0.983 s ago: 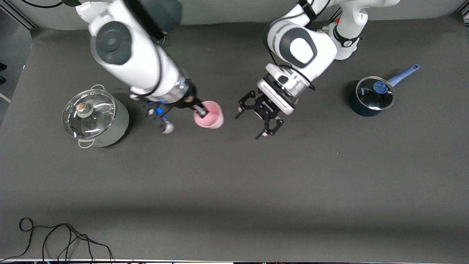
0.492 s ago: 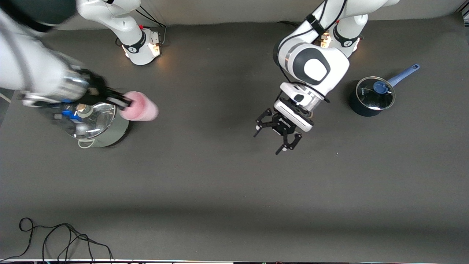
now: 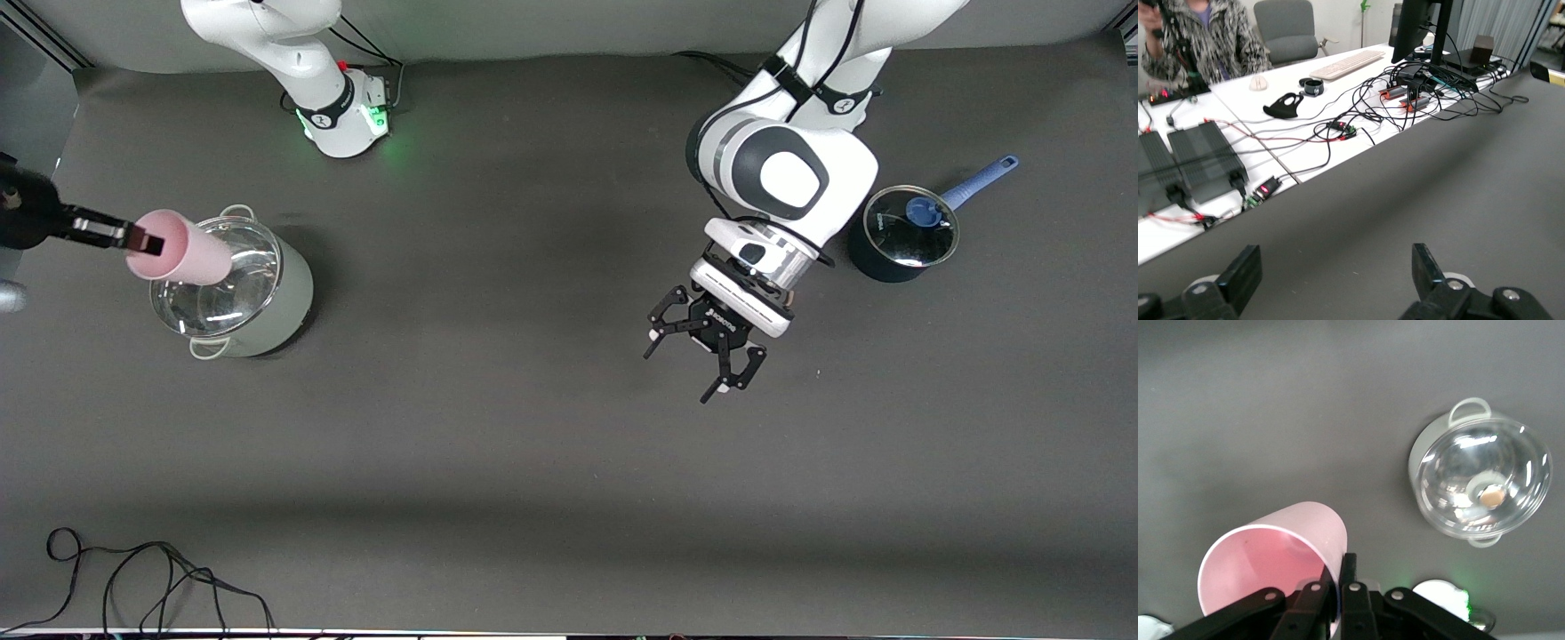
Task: Transfer pink cup from left to right arm
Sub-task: 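Open the left gripper and withdraw while the right gripper carries the cup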
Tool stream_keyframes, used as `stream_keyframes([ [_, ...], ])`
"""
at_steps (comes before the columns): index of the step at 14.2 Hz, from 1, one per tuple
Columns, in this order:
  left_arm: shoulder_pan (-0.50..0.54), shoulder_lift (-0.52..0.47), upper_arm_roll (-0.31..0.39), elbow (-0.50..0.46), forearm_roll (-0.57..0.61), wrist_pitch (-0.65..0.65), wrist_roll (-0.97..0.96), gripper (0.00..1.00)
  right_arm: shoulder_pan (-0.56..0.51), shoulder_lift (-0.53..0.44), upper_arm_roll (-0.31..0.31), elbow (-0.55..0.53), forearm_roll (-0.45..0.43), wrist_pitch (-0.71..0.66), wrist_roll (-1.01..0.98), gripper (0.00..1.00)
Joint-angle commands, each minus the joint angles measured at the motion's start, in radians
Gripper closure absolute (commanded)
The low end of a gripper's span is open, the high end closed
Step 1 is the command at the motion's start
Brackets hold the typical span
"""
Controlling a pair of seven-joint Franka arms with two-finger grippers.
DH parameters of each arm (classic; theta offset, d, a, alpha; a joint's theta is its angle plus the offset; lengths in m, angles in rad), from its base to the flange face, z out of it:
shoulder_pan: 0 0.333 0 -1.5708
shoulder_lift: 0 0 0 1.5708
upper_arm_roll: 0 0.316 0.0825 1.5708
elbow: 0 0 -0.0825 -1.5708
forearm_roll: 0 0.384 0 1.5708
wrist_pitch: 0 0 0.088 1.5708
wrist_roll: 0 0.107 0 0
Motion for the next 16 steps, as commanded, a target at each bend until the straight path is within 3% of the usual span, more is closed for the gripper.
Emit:
stream_keyframes([
  [1,0.048,0.010,-0.001,-0.015,0.183,-0.063,-0.010,0.00,0.017,-0.083,-0.004,-0.226,-0.034,0.178,-0.083,1.00],
  [3,0.084,0.001,-0.001,-0.041,0.292,-0.134,-0.058,0.00,0.020,-0.112,-0.004,-0.352,-0.034,0.301,-0.084,1.00],
  [7,0.159,-0.024,0.002,-0.080,0.651,-0.305,-0.461,0.00,0.020,-0.111,-0.004,-0.519,-0.034,0.483,-0.086,1.00],
  [13,0.317,-0.106,0.011,-0.085,1.093,-0.735,-1.004,0.00,0.021,-0.096,-0.003,-0.765,-0.034,0.790,-0.115,1.00],
  [16,0.406,-0.152,0.012,-0.078,1.259,-0.956,-1.155,0.00,0.046,-0.050,-0.001,-0.849,-0.034,0.951,-0.115,1.00],
])
